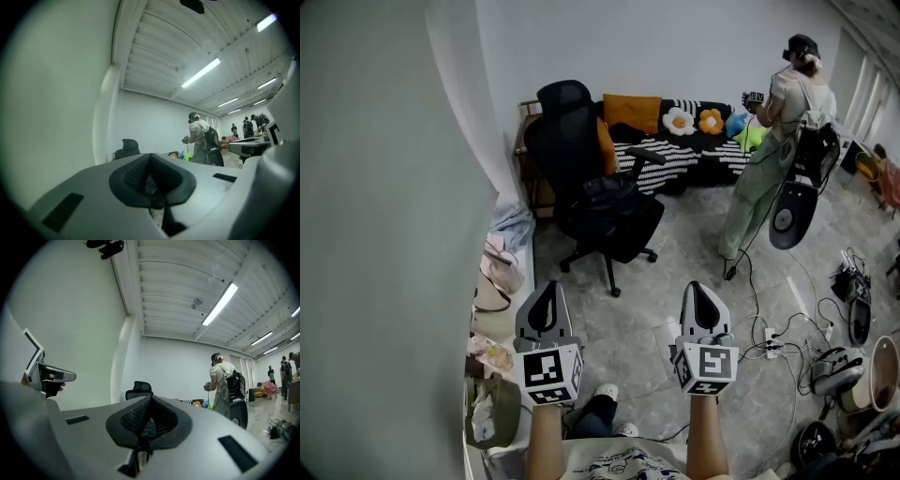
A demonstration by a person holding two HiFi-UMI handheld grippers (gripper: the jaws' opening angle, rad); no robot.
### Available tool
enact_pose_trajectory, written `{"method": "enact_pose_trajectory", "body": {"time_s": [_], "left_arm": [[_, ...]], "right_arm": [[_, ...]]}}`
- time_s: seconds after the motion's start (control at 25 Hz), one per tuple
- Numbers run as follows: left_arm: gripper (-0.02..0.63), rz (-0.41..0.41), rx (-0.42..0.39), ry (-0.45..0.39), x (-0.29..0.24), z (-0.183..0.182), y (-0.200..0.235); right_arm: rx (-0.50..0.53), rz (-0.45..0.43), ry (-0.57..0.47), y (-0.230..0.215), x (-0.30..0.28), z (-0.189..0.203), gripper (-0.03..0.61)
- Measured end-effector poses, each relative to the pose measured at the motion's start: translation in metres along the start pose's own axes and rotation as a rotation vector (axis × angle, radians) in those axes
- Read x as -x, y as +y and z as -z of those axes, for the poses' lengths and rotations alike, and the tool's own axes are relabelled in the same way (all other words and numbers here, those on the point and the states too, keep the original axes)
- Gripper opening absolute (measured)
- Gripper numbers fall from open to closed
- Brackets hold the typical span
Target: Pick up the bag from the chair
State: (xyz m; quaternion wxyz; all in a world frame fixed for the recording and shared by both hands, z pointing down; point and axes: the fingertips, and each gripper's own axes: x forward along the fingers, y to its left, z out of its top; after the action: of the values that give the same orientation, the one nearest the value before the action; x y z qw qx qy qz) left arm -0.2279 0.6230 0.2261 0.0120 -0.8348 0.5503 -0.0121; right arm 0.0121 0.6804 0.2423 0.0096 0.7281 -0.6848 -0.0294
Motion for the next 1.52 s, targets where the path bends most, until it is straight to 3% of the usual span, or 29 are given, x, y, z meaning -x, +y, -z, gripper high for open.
{"method": "enact_pose_trajectory", "body": {"time_s": [0.52, 0.76, 0.84, 0.96, 1.04, 1.2, 1.52], "left_arm": [[0.014, -0.002, 0.009, 0.001, -0.004, 0.000, -0.002], [0.014, -0.002, 0.049, -0.011, -0.012, 0.006, 0.007], [0.104, 0.019, 0.077, -0.021, -0.019, 0.005, 0.009], [0.234, 0.031, 0.094, -0.021, -0.038, 0.007, 0.017], [0.273, 0.035, 0.094, -0.022, -0.053, 0.010, 0.024], [0.279, 0.053, 0.093, -0.029, -0.085, 0.008, 0.036], [0.279, 0.098, 0.106, -0.007, -0.149, 0.023, 0.058]], "right_arm": [[-0.003, 0.006, 0.002, -0.004, -0.001, 0.001, 0.014], [-0.005, -0.025, -0.005, 0.005, -0.010, 0.007, 0.015], [-0.002, -0.049, -0.006, 0.008, -0.018, 0.006, 0.016], [0.006, -0.104, -0.001, 0.019, -0.039, 0.008, 0.147], [0.003, -0.129, -0.001, 0.025, -0.055, 0.010, 0.199], [0.012, -0.147, 0.003, 0.031, -0.087, 0.010, 0.269], [-0.010, -0.101, 0.025, 0.031, -0.146, 0.024, 0.296]]}}
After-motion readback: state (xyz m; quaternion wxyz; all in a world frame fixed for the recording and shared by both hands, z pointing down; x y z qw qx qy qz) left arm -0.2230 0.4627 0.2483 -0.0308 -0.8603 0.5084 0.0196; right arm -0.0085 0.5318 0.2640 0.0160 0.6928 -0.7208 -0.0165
